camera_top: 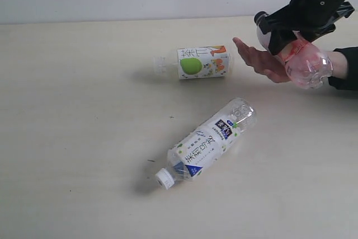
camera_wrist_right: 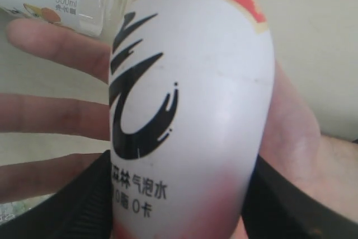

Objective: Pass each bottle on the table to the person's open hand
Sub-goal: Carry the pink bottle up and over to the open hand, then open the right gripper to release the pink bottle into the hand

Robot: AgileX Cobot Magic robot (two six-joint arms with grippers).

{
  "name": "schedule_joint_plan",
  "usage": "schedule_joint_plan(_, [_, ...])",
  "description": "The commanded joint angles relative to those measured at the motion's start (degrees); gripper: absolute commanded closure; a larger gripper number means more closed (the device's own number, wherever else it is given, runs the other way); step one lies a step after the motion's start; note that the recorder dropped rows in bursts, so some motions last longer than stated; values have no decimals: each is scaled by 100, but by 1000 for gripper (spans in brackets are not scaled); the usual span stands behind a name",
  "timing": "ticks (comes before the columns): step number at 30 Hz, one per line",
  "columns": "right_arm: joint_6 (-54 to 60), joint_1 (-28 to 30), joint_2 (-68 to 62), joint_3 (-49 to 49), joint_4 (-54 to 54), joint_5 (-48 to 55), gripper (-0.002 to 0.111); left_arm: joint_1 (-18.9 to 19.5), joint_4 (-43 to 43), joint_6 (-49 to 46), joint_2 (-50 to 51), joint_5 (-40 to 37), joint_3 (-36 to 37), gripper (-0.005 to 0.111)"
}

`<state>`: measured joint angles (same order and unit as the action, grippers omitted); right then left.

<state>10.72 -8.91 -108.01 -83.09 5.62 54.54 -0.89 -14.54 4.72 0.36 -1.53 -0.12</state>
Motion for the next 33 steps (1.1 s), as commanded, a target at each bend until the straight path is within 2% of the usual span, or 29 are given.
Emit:
schedule_joint_plan(1, [-3,25,0,-46,1,52,64,18,-9,2,-36,35,12,107])
schedule_joint_plan(7, [-26,25,0,-46,-14,232,32,18,-9,2,-36,35,12,107])
schedule_joint_plan(12, [-26,25,0,-46,-24,232,22,18,-9,2,-36,35,12,107])
schedule_joint_plan(22, [-195,25,250,-247,-13,236,22,18,-9,2,-36,35,12,107])
schedule_joint_plan(29, [-324,25,1164,-313,-52,237,22,18,-9,2,-36,35,12,107])
schedule_joint_plan(31, [-307,25,1464,-313,-49,256,26,18,-9,2,-36,35,12,107])
schedule_joint_plan(33, [-160,25,1831,-255,3,269,43,18,-9,2,-36,35,12,107])
